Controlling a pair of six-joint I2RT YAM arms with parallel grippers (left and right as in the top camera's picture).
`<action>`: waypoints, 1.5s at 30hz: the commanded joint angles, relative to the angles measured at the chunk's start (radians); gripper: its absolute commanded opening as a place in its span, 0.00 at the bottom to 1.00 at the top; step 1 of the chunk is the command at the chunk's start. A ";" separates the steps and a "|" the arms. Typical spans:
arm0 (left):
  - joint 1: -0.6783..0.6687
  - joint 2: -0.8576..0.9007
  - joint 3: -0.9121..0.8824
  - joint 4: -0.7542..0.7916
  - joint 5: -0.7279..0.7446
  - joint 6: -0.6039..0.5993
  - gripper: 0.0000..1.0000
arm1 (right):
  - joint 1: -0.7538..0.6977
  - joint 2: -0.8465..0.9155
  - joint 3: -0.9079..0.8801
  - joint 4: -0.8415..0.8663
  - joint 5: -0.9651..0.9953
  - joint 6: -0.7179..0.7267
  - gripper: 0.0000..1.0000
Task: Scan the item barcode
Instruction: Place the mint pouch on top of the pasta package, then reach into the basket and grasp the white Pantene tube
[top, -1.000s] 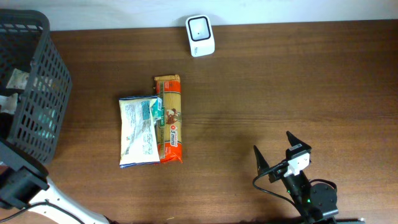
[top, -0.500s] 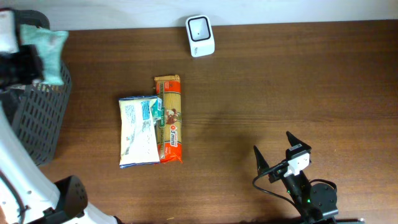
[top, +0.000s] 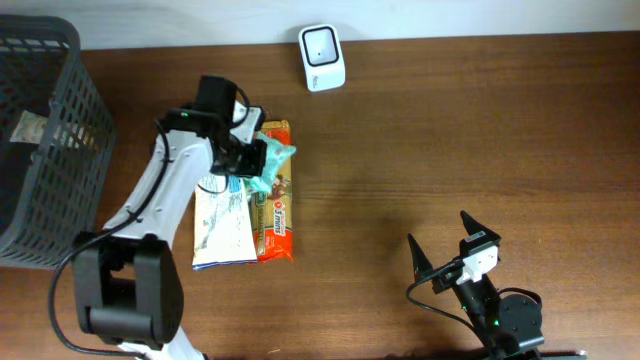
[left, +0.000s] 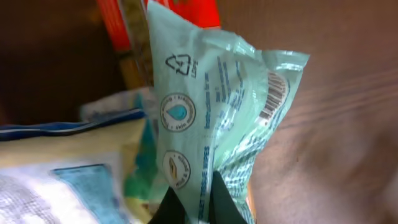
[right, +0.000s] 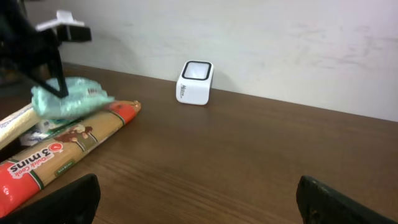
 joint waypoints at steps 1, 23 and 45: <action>-0.053 -0.013 -0.080 0.054 0.008 -0.029 0.27 | 0.008 -0.007 -0.009 0.000 -0.002 -0.006 0.99; 0.714 0.014 0.545 0.179 -0.282 -0.077 1.00 | 0.008 -0.006 -0.009 0.000 -0.002 -0.007 0.99; 0.740 0.595 0.541 0.325 -0.273 -0.229 0.86 | 0.008 -0.006 -0.009 0.000 -0.002 -0.007 0.99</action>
